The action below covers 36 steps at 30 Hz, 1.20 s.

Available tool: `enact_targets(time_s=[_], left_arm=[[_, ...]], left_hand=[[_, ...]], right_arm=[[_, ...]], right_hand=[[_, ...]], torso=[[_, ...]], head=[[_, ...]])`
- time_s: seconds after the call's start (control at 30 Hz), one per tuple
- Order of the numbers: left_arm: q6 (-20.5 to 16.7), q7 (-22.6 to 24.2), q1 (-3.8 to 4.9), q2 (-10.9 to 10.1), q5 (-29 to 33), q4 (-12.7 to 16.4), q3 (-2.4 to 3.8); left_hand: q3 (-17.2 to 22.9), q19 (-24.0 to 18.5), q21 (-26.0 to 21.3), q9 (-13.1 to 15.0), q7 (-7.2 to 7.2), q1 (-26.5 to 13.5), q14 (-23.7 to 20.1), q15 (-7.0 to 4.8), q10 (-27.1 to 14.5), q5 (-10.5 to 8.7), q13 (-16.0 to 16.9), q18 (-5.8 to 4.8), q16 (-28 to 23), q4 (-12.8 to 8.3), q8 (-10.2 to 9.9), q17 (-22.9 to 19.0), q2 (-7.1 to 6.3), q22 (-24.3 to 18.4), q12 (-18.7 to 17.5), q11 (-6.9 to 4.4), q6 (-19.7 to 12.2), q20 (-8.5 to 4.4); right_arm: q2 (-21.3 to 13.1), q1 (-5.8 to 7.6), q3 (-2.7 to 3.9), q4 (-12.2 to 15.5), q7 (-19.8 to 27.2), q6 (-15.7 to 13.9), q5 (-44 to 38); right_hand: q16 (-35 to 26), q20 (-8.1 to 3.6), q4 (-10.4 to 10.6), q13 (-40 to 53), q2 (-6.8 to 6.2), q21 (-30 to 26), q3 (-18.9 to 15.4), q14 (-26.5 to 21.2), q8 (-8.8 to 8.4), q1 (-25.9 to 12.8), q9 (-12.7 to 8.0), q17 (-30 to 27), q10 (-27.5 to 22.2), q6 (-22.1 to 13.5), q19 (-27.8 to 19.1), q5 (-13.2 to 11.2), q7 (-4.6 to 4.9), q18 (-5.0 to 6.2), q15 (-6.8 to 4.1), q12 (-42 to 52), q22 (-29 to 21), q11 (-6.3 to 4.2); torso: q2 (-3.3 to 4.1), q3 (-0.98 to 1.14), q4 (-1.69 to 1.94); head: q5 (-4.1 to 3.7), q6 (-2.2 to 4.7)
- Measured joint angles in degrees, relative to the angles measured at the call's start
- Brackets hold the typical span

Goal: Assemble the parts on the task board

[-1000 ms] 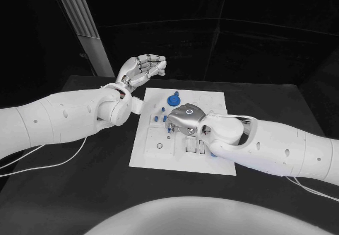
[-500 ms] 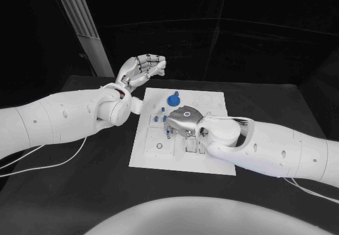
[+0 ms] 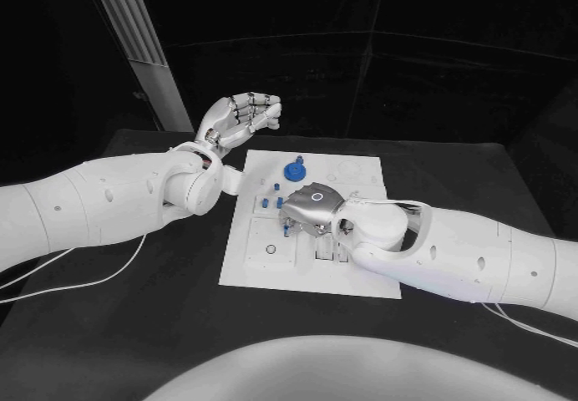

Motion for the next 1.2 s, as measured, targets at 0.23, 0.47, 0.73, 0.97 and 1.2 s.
enact_targets(time_s=[0.23, 0.47, 0.73, 0.97, 1.2], left_arm=[[0.0, 0.0, 0.00, -0.1, 0.0, 0.0, 0.00], [0.0, 0.0, 0.00, -0.3, 0.0, 0.0, 0.00], [0.0, 0.0, 0.00, -0.3, 0.0, 0.0, 0.00], [0.0, 0.0, 0.00, -0.3, 0.0, 0.0, 0.00], [0.0, 0.0, 0.00, -0.3, 0.0, 0.0, 0.00]], left_hand=[[0.0, 0.0, 0.0, 0.0, 0.02, 0.0, 0.0, 0.00, -0.2, 0.00, 0.0, 0.00, 0.2, 0.0, 0.2, -0.1, 0.00, 0.0, 0.0, 0.21, -0.4, 0.00], [0.0, 0.0, 0.0, 0.0, 0.00, 0.0, 0.0, 0.00, -0.2, 0.00, 0.0, 0.00, 0.2, 0.0, 0.2, -0.1, 0.00, 0.0, 0.0, 0.22, -0.4, 0.00], [0.0, 0.0, 0.0, 0.0, 0.00, 0.0, 0.0, 0.00, -0.2, 0.00, 0.0, 0.00, 0.2, 0.0, 0.2, -0.2, 0.00, 0.0, 0.0, 0.21, -0.4, 0.00], [0.0, 0.0, 0.0, 0.0, 0.00, 0.0, 0.0, 0.00, -0.2, 0.00, 0.0, 0.00, 0.2, 0.0, 0.2, -0.2, 0.00, 0.0, 0.0, 0.21, -0.4, 0.00], [-0.2, 0.0, 0.0, 0.0, 0.00, 0.0, 0.0, 0.00, -0.2, 0.00, 0.0, 0.00, 0.2, 0.2, 0.2, -0.2, 0.00, 0.0, 0.0, 0.21, -0.4, 0.00]], right_arm=[[0.2, -0.05, 0.01, -0.3, 0.1, 0.7, 0.1], [0.3, -0.03, 0.08, -0.5, 0.2, 1.0, 0.3], [0.5, -0.02, 0.11, -0.6, 0.3, 1.3, 0.6], [0.8, 0.06, -0.38, -0.7, 0.4, 1.7, 0.9], [0.7, 0.08, -0.92, -0.5, 0.2, 2.2, 0.9]], right_hand=[[0.0, 0.00, 0.0, 0.0, 0.00, 0.0, 0.0, -0.2, -0.21, 0.0, 0.0, 0.0, 0.0, -0.2, 0.0, 0.0, 0.01, 0.00, 0.20, 0.0, 0.0, 0.00], [0.0, 0.00, 0.0, 0.0, 0.00, 0.0, 0.0, -0.2, -0.29, 0.0, 0.0, 0.0, 0.0, -0.2, 0.0, 0.0, 0.01, 0.00, 0.20, 0.0, 0.0, 0.00], [0.0, 0.00, 0.0, 0.0, 0.00, 0.0, 0.0, -0.2, -0.33, 0.0, -0.1, 0.0, 0.0, -0.2, 0.0, 0.0, 0.00, 0.00, 0.20, -0.2, 0.0, 0.00], [0.0, 0.00, 0.0, 0.0, 0.00, 0.0, 0.0, -0.2, -0.45, 0.0, 0.0, 0.0, -0.2, -0.3, 0.0, 0.0, 0.12, 0.00, 0.20, -0.2, 0.0, 0.20], [0.0, 0.00, 0.0, 0.0, 0.00, 0.0, 0.0, -0.2, -0.66, 0.0, 0.0, 0.0, -0.2, -0.3, 0.0, 0.0, 0.27, 0.00, 0.20, -0.2, 0.0, 0.20]], torso=[[0.01, 0.00, 0.00], [0.01, 0.00, 0.02], [0.01, 0.00, 0.05], [0.01, -0.02, 0.06], [-0.01, -0.02, 0.05]], head=[[-0.29, 0.00], [-0.34, 0.00], [-0.41, 0.00], [-0.52, 0.00], [-0.54, 0.00]])
